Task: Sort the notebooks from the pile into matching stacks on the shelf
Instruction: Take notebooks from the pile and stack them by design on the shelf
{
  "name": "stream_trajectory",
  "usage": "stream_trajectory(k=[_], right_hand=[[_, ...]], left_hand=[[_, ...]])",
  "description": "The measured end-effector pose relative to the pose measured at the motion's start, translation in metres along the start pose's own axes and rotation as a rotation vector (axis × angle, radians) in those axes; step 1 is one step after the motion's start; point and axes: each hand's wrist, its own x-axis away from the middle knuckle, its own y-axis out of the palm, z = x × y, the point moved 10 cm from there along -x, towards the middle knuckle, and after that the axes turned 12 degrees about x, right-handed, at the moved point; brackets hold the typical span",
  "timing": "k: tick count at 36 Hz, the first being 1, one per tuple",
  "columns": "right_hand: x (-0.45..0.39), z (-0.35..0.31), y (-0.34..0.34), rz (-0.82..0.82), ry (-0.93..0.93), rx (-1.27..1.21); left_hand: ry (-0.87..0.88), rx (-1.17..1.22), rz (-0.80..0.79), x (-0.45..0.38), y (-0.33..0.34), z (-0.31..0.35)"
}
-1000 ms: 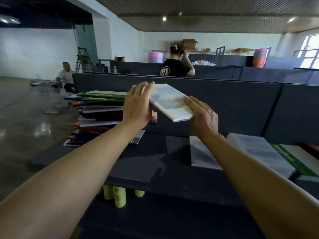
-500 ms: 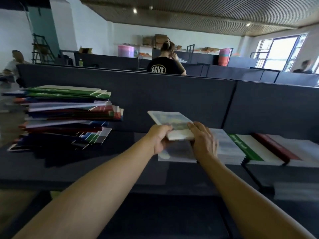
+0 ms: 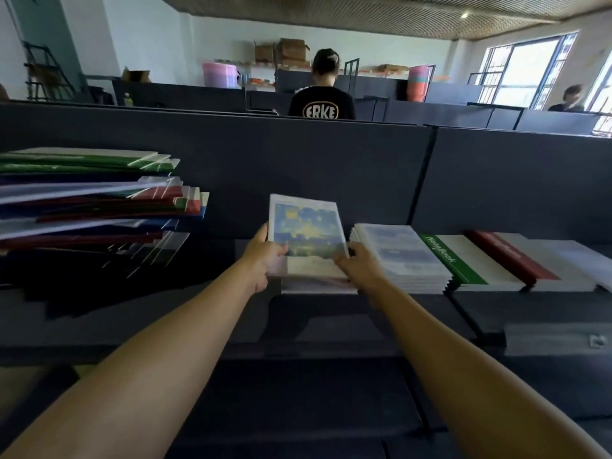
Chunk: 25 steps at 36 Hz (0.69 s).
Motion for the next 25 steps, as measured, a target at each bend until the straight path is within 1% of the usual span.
stream_trajectory(k=[4,6,8,11,13,16,19,21,25], right_hand=[[-0.001,0.009,-0.015,-0.028,0.255,-0.373],[-0.004,0.003,-0.020,-0.008,0.280,-0.498],[-0.004,-0.006,-0.026,0.021,0.260,-0.542],[-0.002,-0.014,-0.036,0.090,0.208,-0.451],[-0.002,-0.009,-0.039,0.144,0.195,-0.357],[0.001,0.003,-0.040,0.226,0.206,-0.182],[0.013,0.015,-0.046,0.312,0.243,-0.101],[0.018,0.021,-0.052,0.363,0.245,-0.057],[0.029,0.031,-0.077,0.477,0.257,-0.014]], left_hand=[[-0.133,0.158,0.026,-0.001,0.003,0.001],[-0.149,0.176,0.044,-0.001,0.005,0.005],[-0.150,0.185,0.075,-0.001,0.006,0.008],[-0.154,0.198,0.107,0.001,0.007,0.008],[-0.116,0.150,0.111,0.001,0.010,0.009],[-0.028,0.050,0.129,-0.001,0.015,0.006],[0.116,-0.047,0.130,-0.002,0.028,0.010],[0.178,-0.060,0.124,0.003,0.039,0.012],[0.246,-0.052,0.099,0.012,0.068,0.011]])
